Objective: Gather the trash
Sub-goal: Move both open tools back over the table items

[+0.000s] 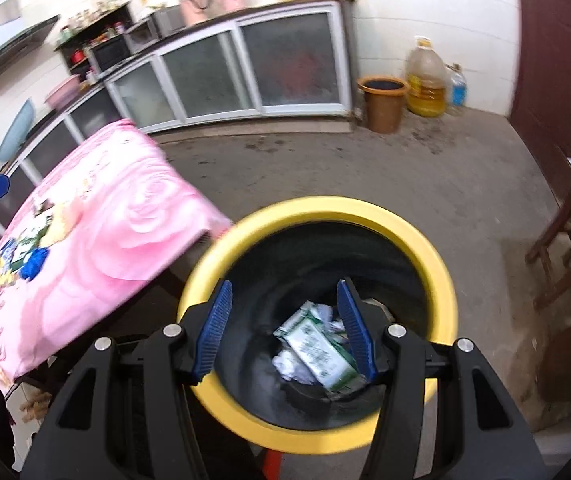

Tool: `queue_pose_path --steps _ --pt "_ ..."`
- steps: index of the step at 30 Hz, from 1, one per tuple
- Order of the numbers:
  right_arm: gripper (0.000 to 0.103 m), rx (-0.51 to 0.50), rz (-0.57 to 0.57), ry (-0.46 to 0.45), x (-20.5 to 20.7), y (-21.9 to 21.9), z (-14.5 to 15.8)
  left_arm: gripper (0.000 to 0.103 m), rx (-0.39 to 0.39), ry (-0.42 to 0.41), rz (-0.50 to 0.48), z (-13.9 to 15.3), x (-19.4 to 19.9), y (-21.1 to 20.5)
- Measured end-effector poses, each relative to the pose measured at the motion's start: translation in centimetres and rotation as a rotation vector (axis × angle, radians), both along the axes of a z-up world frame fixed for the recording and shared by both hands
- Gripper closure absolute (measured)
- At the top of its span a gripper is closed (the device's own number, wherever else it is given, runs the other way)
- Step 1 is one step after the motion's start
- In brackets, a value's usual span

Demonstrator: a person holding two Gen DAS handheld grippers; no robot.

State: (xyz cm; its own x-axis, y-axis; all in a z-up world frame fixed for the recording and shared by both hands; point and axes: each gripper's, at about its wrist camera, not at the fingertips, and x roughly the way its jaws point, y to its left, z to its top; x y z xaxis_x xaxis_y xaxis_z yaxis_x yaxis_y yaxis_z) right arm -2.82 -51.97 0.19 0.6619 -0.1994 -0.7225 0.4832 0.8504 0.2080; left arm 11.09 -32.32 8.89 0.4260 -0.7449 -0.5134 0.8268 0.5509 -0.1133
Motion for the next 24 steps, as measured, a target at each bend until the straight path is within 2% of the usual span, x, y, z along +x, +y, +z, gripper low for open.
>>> queue_pose_path --steps 4,9,12,14,17,19,22,24 --pt "0.051 -0.034 0.114 -0.037 3.8 3.6 1.5 0.009 -0.023 -0.048 0.076 1.4 1.3 4.2" --pt "0.049 -0.03 0.304 -0.095 10.1 9.2 2.9 0.008 -0.025 -0.064 0.191 1.9 4.0 10.4" --pt "0.047 0.006 0.412 -0.131 13.5 12.4 3.3 0.008 0.026 -0.089 0.297 1.0 6.3 15.5" --pt "0.046 -0.015 0.476 -0.138 15.7 14.7 3.5 0.008 0.066 -0.107 0.371 0.3 7.9 18.8" --pt "0.045 -0.024 0.576 -0.14 18.6 18.0 3.4 0.008 0.186 -0.147 0.513 -0.9 10.9 24.2" --pt "0.045 -0.039 0.639 -0.127 20.6 20.4 3.1 0.008 0.256 -0.145 0.617 -2.0 13.2 28.1" --pt "0.045 -0.065 0.705 -0.108 22.9 23.1 2.4 0.008 0.281 -0.097 0.743 -2.9 16.1 33.2" --pt "0.045 -0.061 0.738 -0.09 24.0 24.4 1.8 0.008 0.268 -0.06 0.772 -3.5 17.8 36.0"
